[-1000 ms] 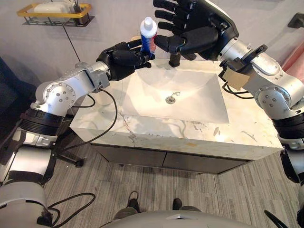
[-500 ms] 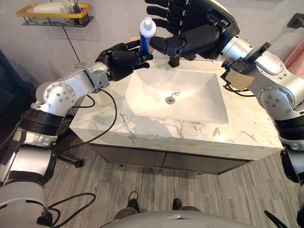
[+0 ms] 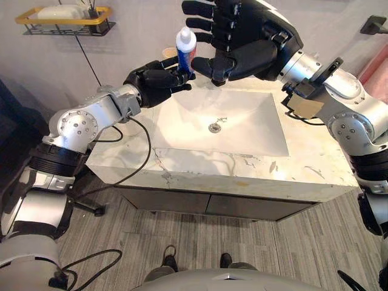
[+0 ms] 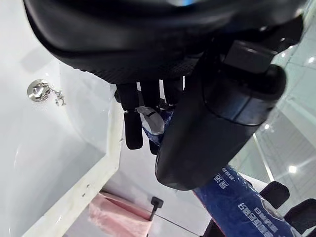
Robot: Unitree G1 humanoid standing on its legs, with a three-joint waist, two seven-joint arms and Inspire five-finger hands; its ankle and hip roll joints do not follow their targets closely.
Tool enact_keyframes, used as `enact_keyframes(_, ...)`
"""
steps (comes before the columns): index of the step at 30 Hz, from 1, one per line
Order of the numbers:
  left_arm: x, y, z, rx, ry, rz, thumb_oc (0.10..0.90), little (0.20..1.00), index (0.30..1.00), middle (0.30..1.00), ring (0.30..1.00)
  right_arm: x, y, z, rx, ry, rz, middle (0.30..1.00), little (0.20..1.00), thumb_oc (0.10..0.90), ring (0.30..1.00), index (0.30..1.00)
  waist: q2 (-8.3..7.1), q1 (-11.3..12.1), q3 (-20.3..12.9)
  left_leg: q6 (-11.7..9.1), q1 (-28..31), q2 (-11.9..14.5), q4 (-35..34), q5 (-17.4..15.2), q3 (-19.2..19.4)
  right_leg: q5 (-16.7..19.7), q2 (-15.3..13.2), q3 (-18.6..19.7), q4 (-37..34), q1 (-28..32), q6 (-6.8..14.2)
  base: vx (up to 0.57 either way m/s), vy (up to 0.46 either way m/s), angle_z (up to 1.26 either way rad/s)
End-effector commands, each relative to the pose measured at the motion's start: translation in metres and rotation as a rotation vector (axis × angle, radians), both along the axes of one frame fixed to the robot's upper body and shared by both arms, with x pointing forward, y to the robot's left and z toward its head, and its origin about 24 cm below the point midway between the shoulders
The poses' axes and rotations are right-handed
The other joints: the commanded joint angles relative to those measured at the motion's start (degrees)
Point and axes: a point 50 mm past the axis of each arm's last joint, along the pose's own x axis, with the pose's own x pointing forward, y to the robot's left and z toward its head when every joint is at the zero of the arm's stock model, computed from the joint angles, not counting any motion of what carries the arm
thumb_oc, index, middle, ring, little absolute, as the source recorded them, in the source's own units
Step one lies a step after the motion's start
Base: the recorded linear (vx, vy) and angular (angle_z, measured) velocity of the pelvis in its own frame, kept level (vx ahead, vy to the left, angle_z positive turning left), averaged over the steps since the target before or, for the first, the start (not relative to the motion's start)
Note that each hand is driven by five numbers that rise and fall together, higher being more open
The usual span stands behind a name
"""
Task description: Organize the bathroom.
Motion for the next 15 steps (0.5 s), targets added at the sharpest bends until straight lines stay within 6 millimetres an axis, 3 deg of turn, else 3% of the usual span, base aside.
enact_keyframes(1,-0.0017,0.0073,0.057,-0.256,-0.24,0.012,0.4,0.3,0.3,0.3,0.3,-0.0114,-0.007,0.0276,0.071,-0.151,0.006,0.9,0.9,0.8,0.9,0.9,0.25,1.55,-7.38,-1.89,0.78,0.57,0.53,-1.99,-1.72,-6.03,2.94,-1.91,0.81,-0.67,-0.44,0.0,0.0,0.0)
enact_keyframes(15,-0.0048,0.0058,0.0534,-0.27,-0.247,0.014,0.4,0.3,0.3,0.3,0.3,-0.0133,-0.0002,0.0188,0.042,-0.123,0.041,0.9,0.9,0.8,0.9,0.9,-0.02,2.13,-7.15,-1.96,0.56,0.6,0.69,-1.84,-2.24,-6.24,2.87,-2.24,1.09,-0.66,-0.54,0.0,0.0,0.0)
